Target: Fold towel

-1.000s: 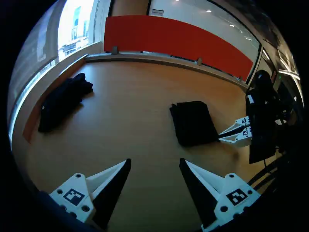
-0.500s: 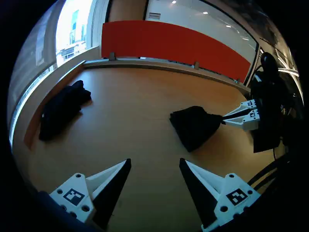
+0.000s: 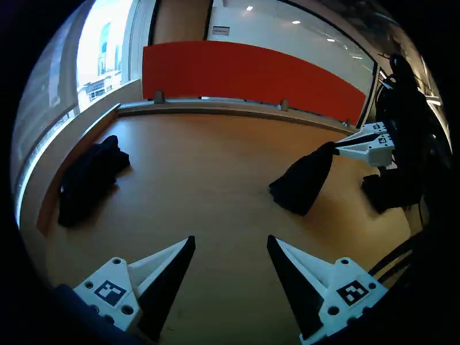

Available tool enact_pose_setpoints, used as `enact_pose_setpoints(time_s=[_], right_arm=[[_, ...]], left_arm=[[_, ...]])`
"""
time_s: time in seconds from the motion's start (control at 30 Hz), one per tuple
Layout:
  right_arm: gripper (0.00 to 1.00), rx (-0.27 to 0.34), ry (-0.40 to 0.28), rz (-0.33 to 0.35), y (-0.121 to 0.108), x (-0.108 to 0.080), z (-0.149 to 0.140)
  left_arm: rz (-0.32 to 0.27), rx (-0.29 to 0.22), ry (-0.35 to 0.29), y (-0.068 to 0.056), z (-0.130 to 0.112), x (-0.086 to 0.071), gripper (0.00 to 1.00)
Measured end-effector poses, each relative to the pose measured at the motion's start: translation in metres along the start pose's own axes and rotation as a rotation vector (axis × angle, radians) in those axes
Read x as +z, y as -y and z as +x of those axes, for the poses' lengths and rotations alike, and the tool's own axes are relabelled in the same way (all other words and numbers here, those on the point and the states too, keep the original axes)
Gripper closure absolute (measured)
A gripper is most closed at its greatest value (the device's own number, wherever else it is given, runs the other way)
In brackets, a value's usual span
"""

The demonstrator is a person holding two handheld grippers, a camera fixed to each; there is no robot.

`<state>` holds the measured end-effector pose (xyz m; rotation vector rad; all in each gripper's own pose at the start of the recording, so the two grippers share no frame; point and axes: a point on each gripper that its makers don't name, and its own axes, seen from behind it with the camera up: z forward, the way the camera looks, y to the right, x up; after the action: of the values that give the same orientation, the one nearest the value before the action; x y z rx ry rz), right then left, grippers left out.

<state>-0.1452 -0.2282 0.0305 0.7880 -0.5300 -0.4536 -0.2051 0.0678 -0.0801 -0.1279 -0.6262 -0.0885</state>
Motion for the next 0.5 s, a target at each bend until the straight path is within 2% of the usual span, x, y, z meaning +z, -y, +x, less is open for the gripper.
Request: enact_pose_setpoints(time_s=[0.5], right_arm=[[0.95,0.041,-0.019,-0.043,-0.023,-0.016,0.002]], left_arm=[[-0.010,0.010,-0.015,-0.002,0.010,0.003,0.07]])
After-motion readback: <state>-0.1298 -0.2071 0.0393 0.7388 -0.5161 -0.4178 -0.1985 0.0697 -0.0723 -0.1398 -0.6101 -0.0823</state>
